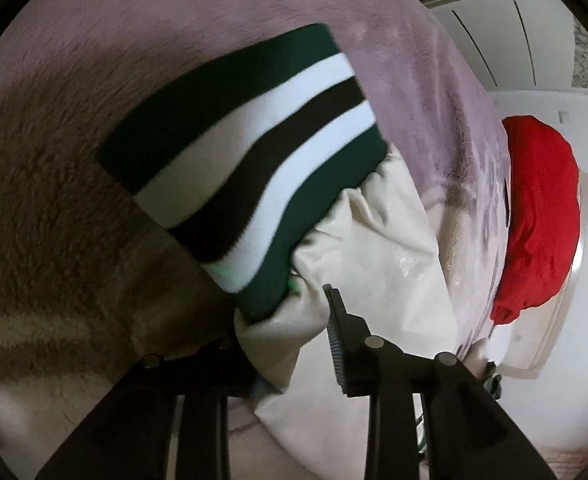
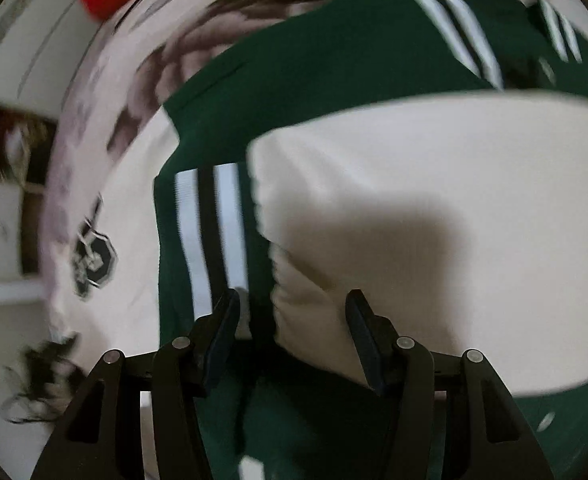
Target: Fold large clothes
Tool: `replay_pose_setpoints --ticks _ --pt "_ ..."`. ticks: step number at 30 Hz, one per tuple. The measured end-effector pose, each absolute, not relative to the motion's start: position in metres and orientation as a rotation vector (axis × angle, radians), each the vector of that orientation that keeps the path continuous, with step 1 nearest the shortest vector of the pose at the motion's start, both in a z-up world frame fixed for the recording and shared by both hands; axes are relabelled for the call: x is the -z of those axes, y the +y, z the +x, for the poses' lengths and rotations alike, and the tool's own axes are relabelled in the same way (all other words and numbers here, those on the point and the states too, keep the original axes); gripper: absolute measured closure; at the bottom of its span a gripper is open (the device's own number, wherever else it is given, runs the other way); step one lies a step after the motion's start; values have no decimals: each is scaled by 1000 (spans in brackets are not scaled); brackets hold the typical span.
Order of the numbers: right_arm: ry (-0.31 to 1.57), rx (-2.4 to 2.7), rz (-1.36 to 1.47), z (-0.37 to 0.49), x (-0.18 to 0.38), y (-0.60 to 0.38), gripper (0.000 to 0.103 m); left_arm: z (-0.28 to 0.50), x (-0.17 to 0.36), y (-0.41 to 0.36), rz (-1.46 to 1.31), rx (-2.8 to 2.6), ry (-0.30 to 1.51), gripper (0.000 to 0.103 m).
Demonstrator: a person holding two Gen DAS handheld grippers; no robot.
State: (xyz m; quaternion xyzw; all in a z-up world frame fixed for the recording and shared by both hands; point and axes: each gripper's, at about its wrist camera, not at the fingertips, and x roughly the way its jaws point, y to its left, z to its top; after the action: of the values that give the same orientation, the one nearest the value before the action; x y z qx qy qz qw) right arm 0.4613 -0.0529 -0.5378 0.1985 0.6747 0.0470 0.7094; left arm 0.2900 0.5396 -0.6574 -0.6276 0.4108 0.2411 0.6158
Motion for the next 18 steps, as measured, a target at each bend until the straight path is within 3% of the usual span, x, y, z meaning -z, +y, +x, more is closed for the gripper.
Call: replay_pose_setpoints --ticks 1,3,5,7,12,18 --pt "1491 -77 462 454 537 -65 46 294 649 538 -1390 -577 936 79" --pt "1479 -25 485 445 535 -83 46 304 624 532 -1229 -629 926 95" --pt "1466 45 478 434 531 -100 46 319 596 526 -1084 -658 918 100" --pt "1434 137 395 427 523 -110 46 334 569 520 -992 -666 895 100" --pt "1413 279 -27 431 510 -105 33 373 484 494 -773 -632 815 100" --pt "1456 222 65 439 522 -123 32 414 391 423 -512 -528 742 101"
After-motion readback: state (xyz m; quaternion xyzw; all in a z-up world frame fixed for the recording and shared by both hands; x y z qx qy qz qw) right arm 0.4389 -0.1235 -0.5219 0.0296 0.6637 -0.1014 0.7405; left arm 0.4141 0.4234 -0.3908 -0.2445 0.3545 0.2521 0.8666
